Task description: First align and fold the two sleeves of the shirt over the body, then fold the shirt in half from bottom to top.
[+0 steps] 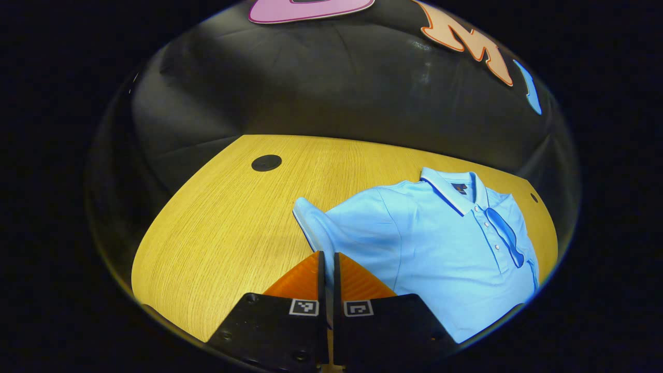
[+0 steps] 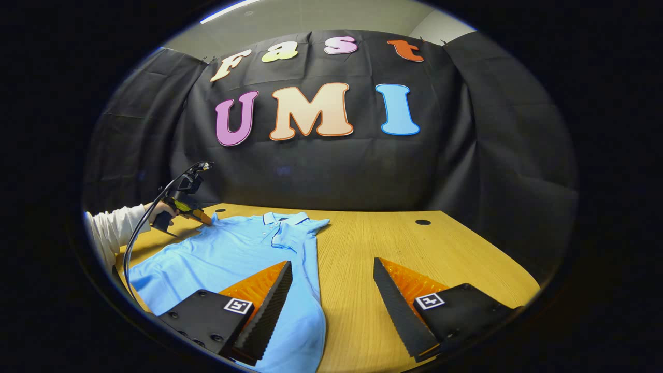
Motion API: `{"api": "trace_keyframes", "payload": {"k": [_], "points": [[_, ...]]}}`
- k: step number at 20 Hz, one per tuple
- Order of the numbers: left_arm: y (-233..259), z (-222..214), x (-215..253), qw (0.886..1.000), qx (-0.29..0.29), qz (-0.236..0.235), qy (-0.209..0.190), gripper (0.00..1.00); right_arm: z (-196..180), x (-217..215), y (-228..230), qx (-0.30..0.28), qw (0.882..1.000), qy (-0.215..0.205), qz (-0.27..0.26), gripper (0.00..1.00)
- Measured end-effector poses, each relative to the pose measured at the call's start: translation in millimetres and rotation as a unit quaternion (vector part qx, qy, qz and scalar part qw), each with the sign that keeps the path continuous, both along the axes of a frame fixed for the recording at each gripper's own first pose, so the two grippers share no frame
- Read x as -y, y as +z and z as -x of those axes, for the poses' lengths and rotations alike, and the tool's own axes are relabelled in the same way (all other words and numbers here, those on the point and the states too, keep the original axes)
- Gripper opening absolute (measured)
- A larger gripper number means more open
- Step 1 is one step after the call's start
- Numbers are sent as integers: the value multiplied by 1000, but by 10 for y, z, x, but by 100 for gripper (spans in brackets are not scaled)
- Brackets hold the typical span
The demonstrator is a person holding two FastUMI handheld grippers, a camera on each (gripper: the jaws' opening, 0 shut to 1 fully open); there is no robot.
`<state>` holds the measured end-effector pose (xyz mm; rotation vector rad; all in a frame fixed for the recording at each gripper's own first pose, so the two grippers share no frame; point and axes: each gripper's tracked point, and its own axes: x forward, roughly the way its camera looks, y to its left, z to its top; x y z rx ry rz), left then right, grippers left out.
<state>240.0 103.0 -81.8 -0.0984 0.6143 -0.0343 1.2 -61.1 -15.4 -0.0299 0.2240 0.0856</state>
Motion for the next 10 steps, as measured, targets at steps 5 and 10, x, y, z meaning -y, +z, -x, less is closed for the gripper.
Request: {"api": "trace_keyframes", "payload": {"k": [5, 10], "points": [[22, 19, 2, 1000, -3, -3, 7, 1, 5, -54, -11, -2, 1000, 6, 1, 98], [423, -16, 419, 999, 24, 5, -28, 1, 14, -48, 1, -2, 1000, 5, -3, 98]]}}
